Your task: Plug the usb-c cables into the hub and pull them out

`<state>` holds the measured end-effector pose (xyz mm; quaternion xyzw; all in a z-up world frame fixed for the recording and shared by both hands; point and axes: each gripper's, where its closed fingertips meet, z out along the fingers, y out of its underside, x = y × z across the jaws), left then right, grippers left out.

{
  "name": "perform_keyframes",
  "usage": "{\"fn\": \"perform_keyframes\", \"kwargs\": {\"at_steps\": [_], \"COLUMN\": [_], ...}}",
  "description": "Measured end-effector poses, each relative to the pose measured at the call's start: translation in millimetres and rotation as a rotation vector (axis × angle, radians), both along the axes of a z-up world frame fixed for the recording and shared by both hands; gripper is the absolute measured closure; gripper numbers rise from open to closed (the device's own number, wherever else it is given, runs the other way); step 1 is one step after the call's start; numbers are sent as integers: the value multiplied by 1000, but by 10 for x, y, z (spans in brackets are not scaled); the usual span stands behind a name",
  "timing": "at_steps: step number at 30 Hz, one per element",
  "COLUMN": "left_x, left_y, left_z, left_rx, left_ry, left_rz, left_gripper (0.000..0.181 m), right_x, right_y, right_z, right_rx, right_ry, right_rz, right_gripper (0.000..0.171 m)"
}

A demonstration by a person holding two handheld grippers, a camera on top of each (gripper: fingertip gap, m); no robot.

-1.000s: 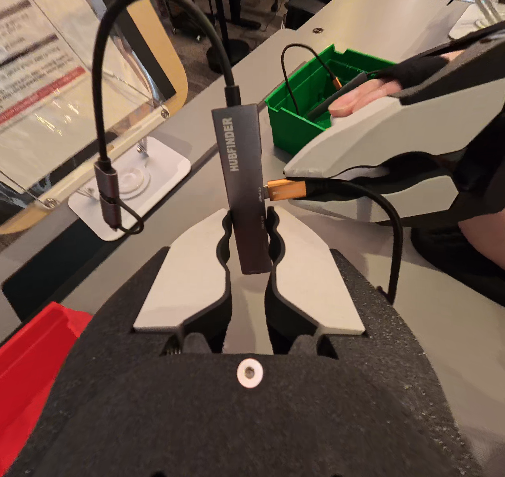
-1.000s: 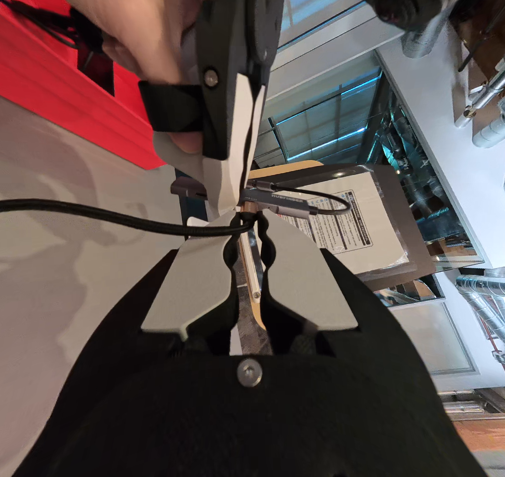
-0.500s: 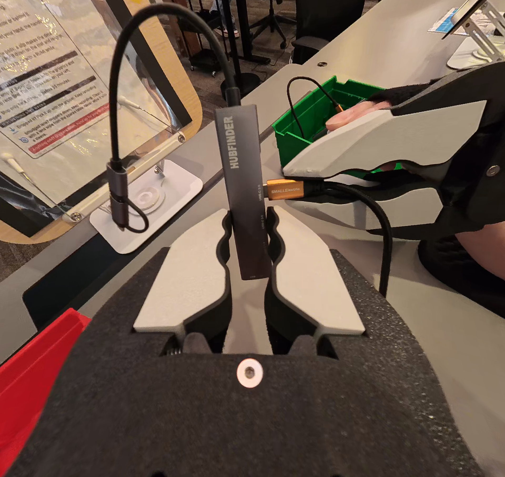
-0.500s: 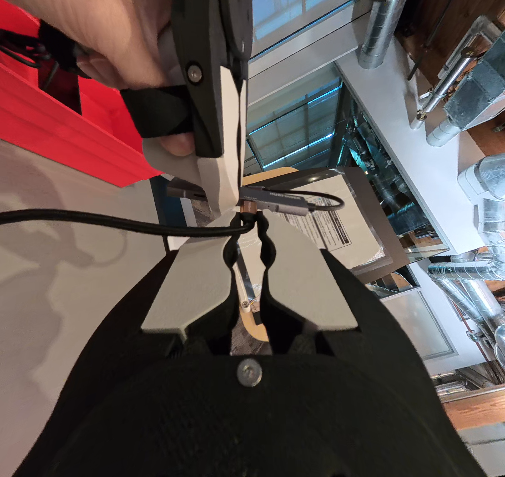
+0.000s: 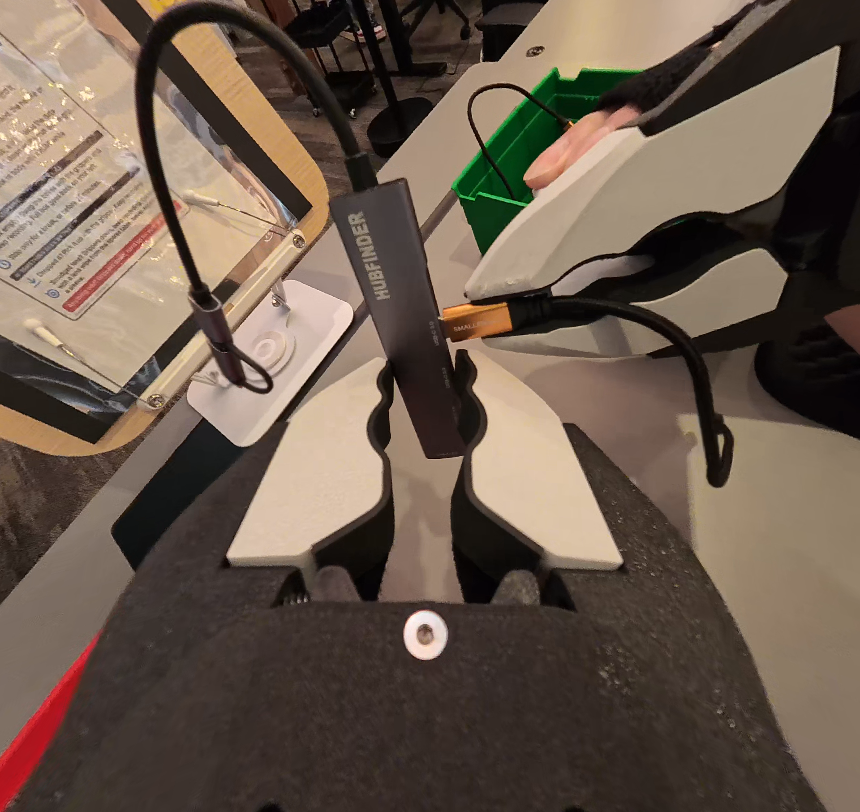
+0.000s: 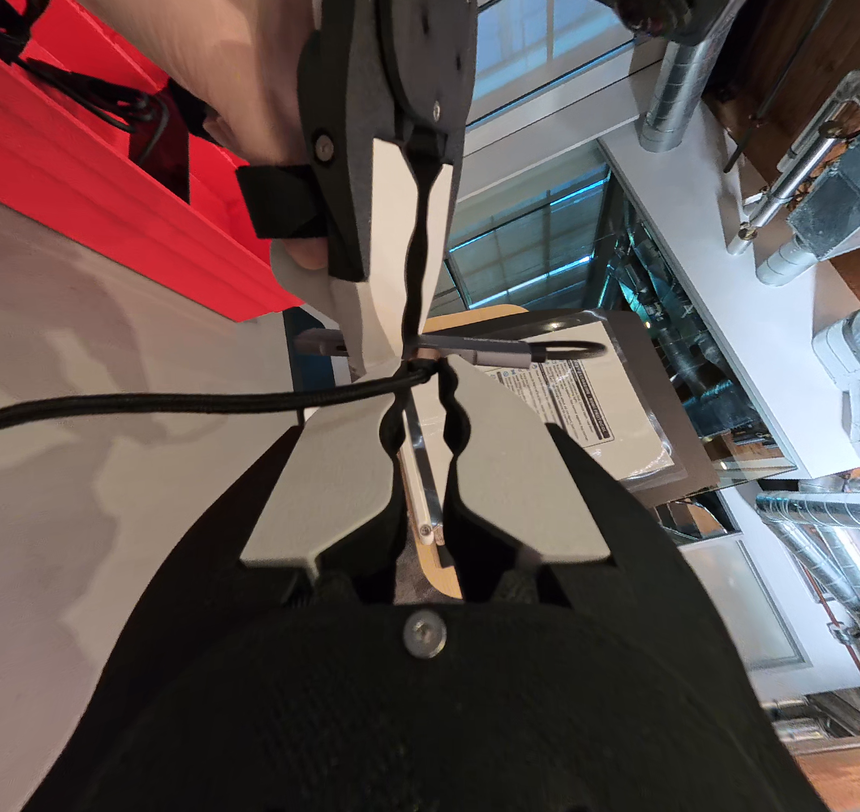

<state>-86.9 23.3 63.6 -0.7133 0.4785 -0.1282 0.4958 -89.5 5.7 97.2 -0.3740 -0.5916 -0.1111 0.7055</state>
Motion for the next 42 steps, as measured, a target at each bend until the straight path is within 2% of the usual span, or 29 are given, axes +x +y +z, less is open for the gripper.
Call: {"fn": "perform_keyframes", "kwargs": {"at_steps": [15, 19, 25, 31, 38, 42], "left_x": [-35, 34, 38, 106, 28, -26], "left_y": [-46, -167, -253, -354, -496, -555], "left_z": [134, 229, 284, 552, 562, 622], "left_rx": [-11, -20, 91, 239, 195, 170], "left_ry": [-91, -152, -56, -115, -110, -169], "left_rz": [-3, -83, -69, -38, -81, -92], "left_gripper": [157, 156, 156, 156, 153, 147], "right_x": [7, 60, 76, 164, 177, 200], "right_y": [-4, -109, -233, -361, -423, -450], "right_z": [83, 172, 220, 429, 478, 498], "right_rx": [88, 39, 85, 282, 265, 244], "right_ry": [84, 160, 154, 246, 281, 295], "right_rz": [-5, 113, 175, 164, 200, 230], "right_gripper": [159, 159, 158, 158, 159, 159]}}
